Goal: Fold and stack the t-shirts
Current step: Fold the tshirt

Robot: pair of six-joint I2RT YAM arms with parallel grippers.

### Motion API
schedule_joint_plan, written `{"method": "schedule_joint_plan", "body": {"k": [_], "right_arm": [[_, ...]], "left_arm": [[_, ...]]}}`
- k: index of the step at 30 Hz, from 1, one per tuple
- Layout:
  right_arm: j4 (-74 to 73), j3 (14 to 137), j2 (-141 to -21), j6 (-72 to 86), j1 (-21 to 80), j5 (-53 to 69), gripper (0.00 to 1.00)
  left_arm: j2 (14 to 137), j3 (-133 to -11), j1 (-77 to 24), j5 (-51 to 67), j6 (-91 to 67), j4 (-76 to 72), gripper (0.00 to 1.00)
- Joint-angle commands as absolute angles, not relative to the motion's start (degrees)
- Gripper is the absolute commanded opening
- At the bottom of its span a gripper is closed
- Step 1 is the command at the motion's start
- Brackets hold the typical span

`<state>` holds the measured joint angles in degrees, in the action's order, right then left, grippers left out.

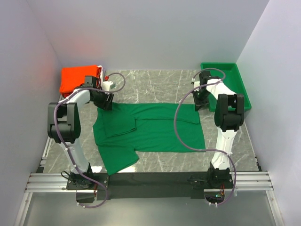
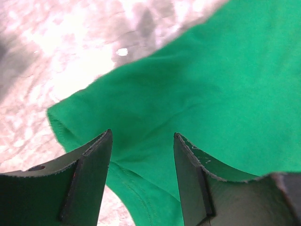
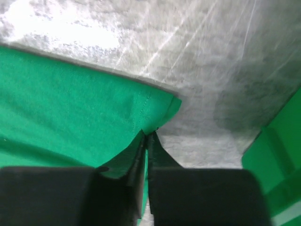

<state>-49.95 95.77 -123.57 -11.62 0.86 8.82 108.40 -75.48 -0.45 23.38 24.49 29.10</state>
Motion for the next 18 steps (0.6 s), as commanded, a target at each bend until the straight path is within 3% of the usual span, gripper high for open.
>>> {"method": "schedule_joint_plan", "body": {"k": [1, 9, 14, 18], "right_arm": [[-48.08, 98.52, -124.1, -11.42, 0.44, 9.58, 0.0], [-45.36, 99.23, -121.73, -13.27, 0.53, 8.0, 0.0], [-45.52, 99.84, -120.94, -14.5, 0.44, 7.03, 0.0], [-47.99, 102.65, -123.39, -13.89, 0.44, 7.21, 0.15]], "left_arm": [[110.03, -78.13, -0.09, 19.08, 21.89, 25.75, 0.58], [114.08, -80.25, 2.63, 16.27, 20.83, 25.84, 0.48], [115.4, -81.3, 3.34, 16.0, 21.27, 26.45, 0.47], [115.93, -81.74, 3.43, 16.17, 21.09, 26.72, 0.47]]}}
